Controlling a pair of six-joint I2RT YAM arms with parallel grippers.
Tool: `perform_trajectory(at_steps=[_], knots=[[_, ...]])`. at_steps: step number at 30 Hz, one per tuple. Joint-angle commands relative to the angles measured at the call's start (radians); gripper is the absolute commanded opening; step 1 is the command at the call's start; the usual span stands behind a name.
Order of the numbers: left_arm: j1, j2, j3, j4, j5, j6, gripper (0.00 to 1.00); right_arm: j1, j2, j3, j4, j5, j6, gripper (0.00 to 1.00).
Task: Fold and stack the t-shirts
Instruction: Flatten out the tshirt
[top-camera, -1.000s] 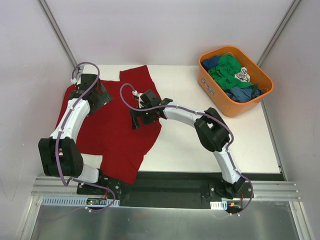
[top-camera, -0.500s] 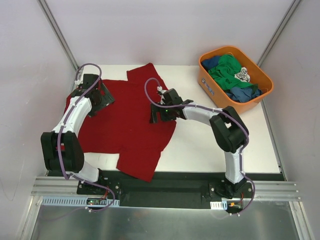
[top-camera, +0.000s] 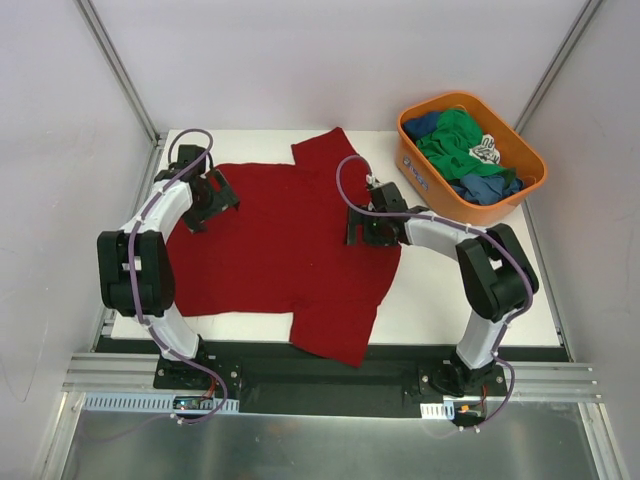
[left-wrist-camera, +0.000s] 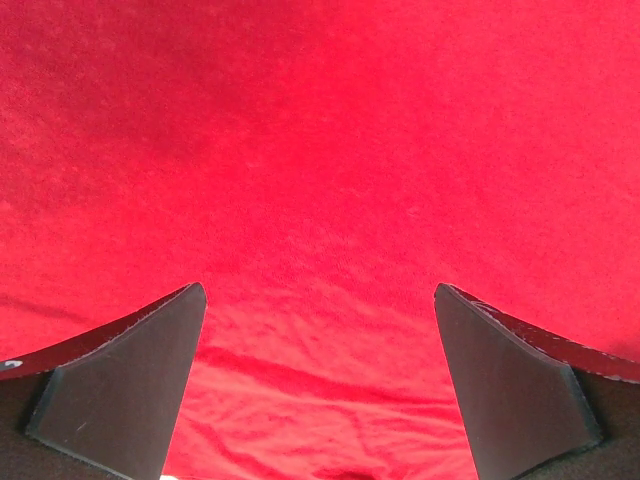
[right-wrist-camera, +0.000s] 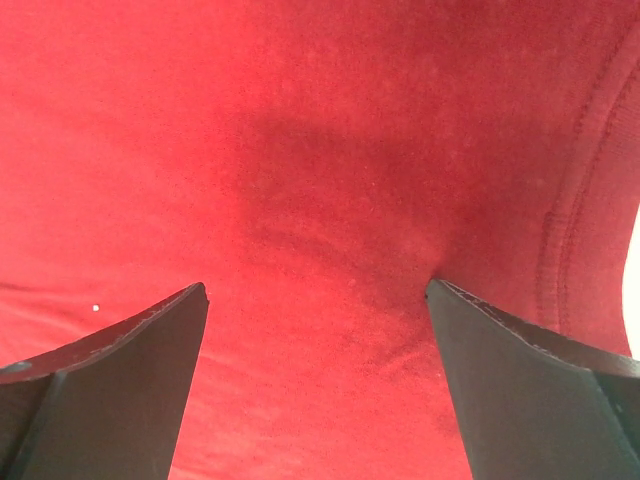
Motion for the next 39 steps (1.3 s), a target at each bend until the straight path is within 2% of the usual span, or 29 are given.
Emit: perform_trajectory(at_steps=[1, 5, 12, 27, 35, 39], knots=[[0.009, 0.027, 0.043, -0.009, 0.028, 0.007, 0.99, -0.007, -0.021, -0.074, -0.178, 0.113, 0.03, 0.97], [0.011, 0.025, 0.038, -0.01, 0.005, 0.026, 0.99, -0.007, -0.078, -0.033, -0.186, 0.1, 0.01, 0.97], [0.011, 0.021, 0.025, -0.009, -0.064, 0.044, 0.99, -0.005, -0.063, 0.191, -0.26, 0.119, -0.022, 0.97], [0.023, 0.253, 0.176, -0.015, -0.012, 0.072, 0.99, -0.045, 0.239, 0.474, -0.336, 0.178, -0.064, 0.97], [0.029, 0.411, 0.337, -0.047, -0.001, 0.075, 0.99, -0.111, 0.374, 0.606, -0.384, 0.147, -0.099, 0.97], [0.034, 0.482, 0.422, -0.074, -0.001, 0.079, 0.99, -0.135, 0.46, 0.739, -0.408, 0.121, -0.116, 0.97]])
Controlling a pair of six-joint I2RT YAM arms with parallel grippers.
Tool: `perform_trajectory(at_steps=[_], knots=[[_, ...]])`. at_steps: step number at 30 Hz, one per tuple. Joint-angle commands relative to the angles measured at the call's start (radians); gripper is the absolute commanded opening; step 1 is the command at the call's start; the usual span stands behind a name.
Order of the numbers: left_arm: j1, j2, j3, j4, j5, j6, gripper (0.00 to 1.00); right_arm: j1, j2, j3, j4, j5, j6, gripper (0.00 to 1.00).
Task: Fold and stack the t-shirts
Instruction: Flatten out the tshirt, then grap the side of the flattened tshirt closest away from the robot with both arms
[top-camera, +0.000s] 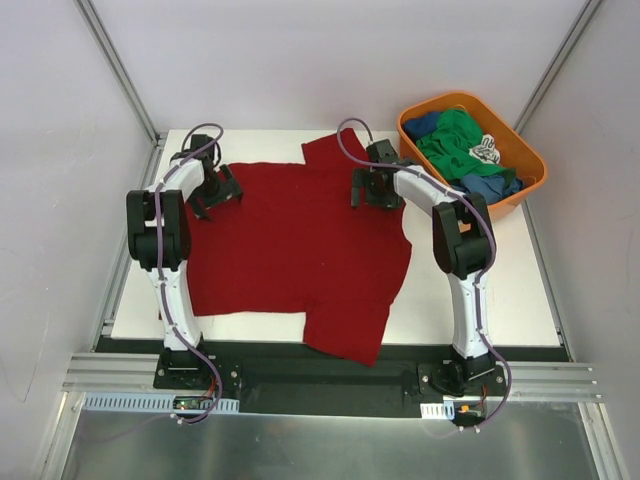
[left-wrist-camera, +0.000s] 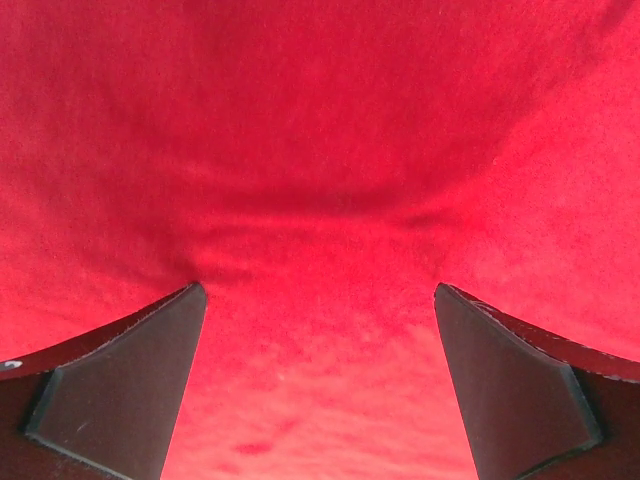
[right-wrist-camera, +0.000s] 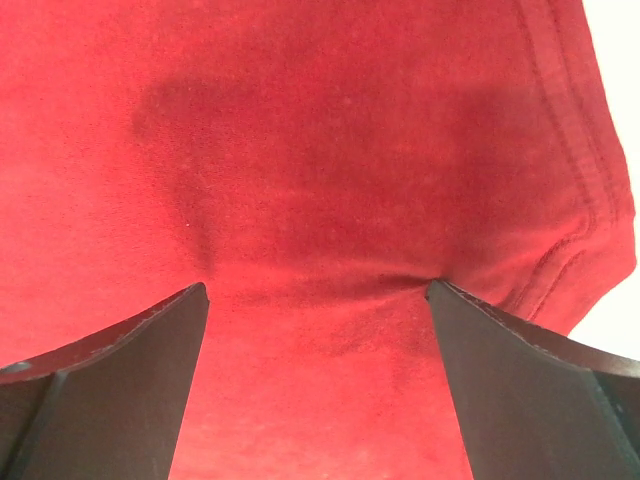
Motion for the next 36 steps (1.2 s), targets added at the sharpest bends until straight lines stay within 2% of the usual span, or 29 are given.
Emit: perform_trajectory(at_steps=[1, 5, 11, 13, 17, 20, 23, 27, 29, 30, 31, 33, 36], knots=[[0.018, 0.066, 0.124, -0.055, 0.012, 0.019, 0.99, -0.035, 0.084, 0.14, -0.046, -0.031, -0.042, 0.97], [0.023, 0.126, 0.21, -0.076, 0.023, 0.031, 0.99, -0.044, 0.149, 0.241, -0.064, -0.038, -0.058, 0.97], [0.028, 0.176, 0.335, -0.099, 0.037, 0.051, 0.99, -0.044, 0.15, 0.306, -0.061, -0.047, -0.11, 0.97], [0.028, 0.167, 0.341, -0.105, 0.052, 0.045, 0.99, -0.044, 0.137, 0.306, -0.052, -0.086, -0.137, 0.97], [0.028, 0.043, 0.269, -0.111, 0.018, 0.031, 0.99, -0.032, 0.045, 0.246, -0.031, -0.12, -0.196, 0.97], [0.026, -0.115, 0.139, -0.116, -0.035, -0.01, 0.99, 0.005, -0.078, 0.147, 0.034, -0.101, -0.246, 0.97], [0.026, -0.309, -0.056, -0.125, -0.103, -0.096, 0.99, 0.042, -0.211, -0.008, 0.098, -0.093, -0.247, 0.97], [0.05, -0.564, -0.4, -0.145, -0.164, -0.219, 0.99, 0.06, -0.376, -0.255, 0.187, -0.127, -0.195, 0.97], [0.099, -0.708, -0.516, -0.162, -0.167, -0.292, 0.99, 0.062, -0.452, -0.321, 0.218, -0.136, -0.167, 0.97], [0.118, -0.756, -0.631, -0.167, -0.167, -0.314, 0.99, 0.062, -0.475, -0.347, 0.226, -0.135, -0.161, 0.97], [0.173, -0.851, -0.686, -0.173, -0.166, -0.335, 0.99, 0.06, -0.498, -0.398, 0.235, -0.136, -0.157, 0.97], [0.233, -0.943, -0.827, -0.174, -0.138, -0.377, 0.99, 0.062, -0.555, -0.438, 0.243, -0.13, -0.151, 0.97], [0.342, -1.098, -0.943, -0.171, -0.137, -0.392, 0.99, 0.059, -0.604, -0.48, 0.244, -0.081, -0.163, 0.97]])
